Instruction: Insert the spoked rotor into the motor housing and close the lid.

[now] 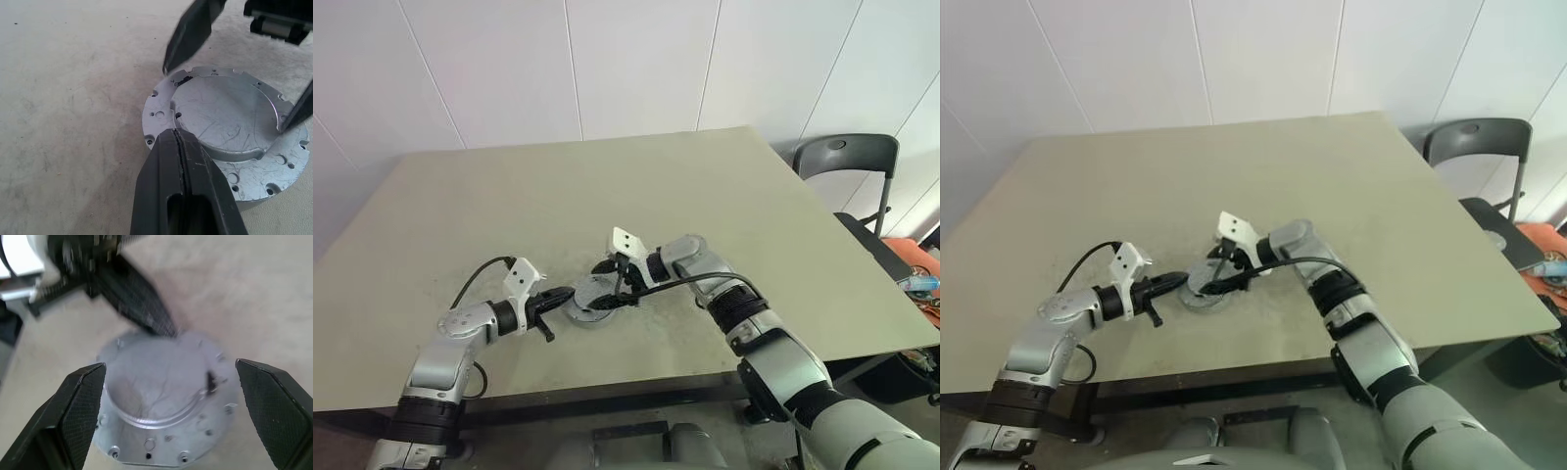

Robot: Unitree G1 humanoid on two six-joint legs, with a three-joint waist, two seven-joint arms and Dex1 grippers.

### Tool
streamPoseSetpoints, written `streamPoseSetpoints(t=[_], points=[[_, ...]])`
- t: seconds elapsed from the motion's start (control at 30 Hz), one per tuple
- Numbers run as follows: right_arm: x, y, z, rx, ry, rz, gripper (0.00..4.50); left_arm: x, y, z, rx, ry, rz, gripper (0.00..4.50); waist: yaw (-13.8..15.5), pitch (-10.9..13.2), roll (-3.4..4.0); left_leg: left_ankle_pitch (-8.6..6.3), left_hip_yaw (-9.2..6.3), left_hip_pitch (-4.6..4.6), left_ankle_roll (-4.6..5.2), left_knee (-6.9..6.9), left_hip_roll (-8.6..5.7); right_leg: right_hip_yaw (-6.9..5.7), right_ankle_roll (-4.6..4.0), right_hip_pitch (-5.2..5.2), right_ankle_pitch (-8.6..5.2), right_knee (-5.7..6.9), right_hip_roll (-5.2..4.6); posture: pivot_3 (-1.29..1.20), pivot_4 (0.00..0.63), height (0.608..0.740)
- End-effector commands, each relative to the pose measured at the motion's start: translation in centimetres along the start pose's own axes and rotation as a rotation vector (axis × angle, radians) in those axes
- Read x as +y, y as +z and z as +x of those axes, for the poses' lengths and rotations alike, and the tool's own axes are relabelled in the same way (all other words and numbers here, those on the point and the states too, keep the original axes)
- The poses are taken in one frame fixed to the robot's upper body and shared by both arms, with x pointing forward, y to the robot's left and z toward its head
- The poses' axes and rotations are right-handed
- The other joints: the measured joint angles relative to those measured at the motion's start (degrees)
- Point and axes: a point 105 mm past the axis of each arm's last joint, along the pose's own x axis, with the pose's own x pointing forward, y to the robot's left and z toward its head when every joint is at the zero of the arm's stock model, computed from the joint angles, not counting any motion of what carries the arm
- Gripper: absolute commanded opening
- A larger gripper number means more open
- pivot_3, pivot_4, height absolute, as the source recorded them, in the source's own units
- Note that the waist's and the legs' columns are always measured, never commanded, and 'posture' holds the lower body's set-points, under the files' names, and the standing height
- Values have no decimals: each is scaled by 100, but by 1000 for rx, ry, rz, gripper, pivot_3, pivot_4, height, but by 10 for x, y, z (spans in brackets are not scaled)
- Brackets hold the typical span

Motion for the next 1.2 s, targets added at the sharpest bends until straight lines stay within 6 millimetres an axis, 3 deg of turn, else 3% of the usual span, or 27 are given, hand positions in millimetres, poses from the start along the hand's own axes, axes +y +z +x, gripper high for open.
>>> streamPoseSetpoints(t=[0.03,0.1,0.17,0.3,0.47,0.67,0.97,1.2], points=[[-17,35,-31,-128,-101,27,4471,-9,5,5,2,-50,24,0,9,0,0,0,0,-3,0,1,0,-1,0,-1,0,-2,0,0,0,740],[-31,33,-46,-170,-180,211,4471,-9,6,5,1,-52,25,0,5,0,0,0,1,-8,0,2,0,0,0,-3,0,-8,-1,0,0,740],[-31,32,-56,-208,-179,364,4471,-9,5,4,2,-54,25,0,11,0,0,0,0,-15,0,1,0,0,-1,-9,1,-9,-1,0,0,740],[-13,-1,-66,-10,-110,742,4471,-13,3,4,24,-88,53,0,13,0,0,1,1,-55,1,4,0,-1,-5,-48,4,-7,-1,0,0,740],[3,-9,-70,-11,-30,966,4471,-13,3,2,30,-94,56,0,-1,1,1,1,3,-71,2,2,0,0,-1,-66,15,-6,-1,0,0,740],[17,-20,-51,18,16,1064,4471,-13,3,1,39,-97,75,0,-6,0,1,1,4,-70,2,6,0,0,14,-63,11,-6,0,0,0,740],[20,-34,-30,14,0,1181,4471,-13,4,0,33,-89,77,0,-4,0,0,1,4,-69,2,8,0,0,19,-62,15,-5,0,0,0,740],[19,-31,-23,-8,0,1196,4471,-14,5,1,29,-88,75,0,-12,0,0,1,4,-65,2,9,0,0,20,-60,15,1,0,0,0,740]])
